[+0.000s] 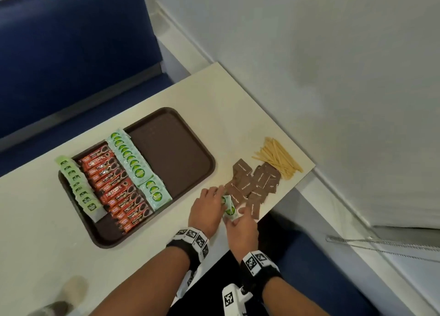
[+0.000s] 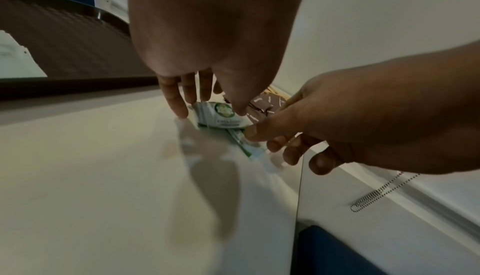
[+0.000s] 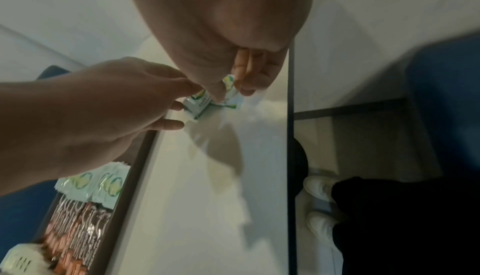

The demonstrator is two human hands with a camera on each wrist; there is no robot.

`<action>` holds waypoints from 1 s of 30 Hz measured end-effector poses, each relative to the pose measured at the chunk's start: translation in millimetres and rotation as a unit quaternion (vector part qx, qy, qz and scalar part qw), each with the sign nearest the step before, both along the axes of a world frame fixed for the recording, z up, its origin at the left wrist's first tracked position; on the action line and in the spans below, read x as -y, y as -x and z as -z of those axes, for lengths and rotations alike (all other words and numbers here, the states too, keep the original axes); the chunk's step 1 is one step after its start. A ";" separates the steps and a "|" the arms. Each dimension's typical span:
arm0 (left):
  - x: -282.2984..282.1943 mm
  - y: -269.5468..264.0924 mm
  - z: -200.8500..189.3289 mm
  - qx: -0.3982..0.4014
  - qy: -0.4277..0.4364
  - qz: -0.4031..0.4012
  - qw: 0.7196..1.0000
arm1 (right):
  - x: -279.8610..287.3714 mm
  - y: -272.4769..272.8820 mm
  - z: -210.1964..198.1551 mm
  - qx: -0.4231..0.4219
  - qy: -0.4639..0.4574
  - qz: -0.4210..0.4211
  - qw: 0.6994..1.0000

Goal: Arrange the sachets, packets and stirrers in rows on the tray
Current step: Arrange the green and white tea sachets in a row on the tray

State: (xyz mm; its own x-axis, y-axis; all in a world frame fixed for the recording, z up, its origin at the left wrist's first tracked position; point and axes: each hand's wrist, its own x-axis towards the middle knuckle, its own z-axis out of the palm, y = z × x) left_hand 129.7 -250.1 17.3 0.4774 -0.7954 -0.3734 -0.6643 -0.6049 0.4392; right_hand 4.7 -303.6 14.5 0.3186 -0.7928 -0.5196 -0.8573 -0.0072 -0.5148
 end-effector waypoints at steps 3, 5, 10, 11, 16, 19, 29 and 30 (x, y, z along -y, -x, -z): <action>-0.9 0.5 6.9 0.022 -0.019 0.003 1.000 | -5.0 -3.2 7.6 -0.010 0.003 0.031 0.999; -3.2 -0.2 13.6 0.039 -0.034 0.008 0.999 | -7.5 -4.7 7.6 -0.009 0.004 0.035 0.999; -13.6 -6.6 21.7 0.017 -0.043 -0.013 0.999 | -13.8 -5.8 7.4 -0.025 -0.009 0.013 1.000; -16.8 -8.7 23.2 0.000 -0.038 -0.017 0.999 | -15.2 -5.2 7.5 -0.019 -0.013 0.001 1.000; -34.1 -18.8 25.8 -0.154 -0.010 -0.083 0.985 | -18.4 -3.1 8.8 0.004 -0.022 -0.057 0.998; -41.3 -24.7 28.2 -0.185 -0.008 -0.098 0.978 | -20.6 -2.0 11.0 0.005 -0.003 -0.100 0.995; -67.8 -41.0 6.2 -0.337 0.067 -0.150 0.927 | -14.3 -14.1 11.6 0.113 -0.021 -0.146 0.983; -71.2 -46.5 -0.4 -0.351 0.082 -0.158 0.919 | -9.8 -19.8 8.0 0.132 -0.041 -0.144 0.980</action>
State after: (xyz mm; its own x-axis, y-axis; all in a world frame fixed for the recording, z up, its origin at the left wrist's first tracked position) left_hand 176.1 -178.9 17.7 0.3816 -0.7317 -0.5648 0.0146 -0.6061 0.7952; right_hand 24.5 -293.8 6.6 0.6556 -0.6091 -0.4464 -0.6621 -0.1793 -0.7277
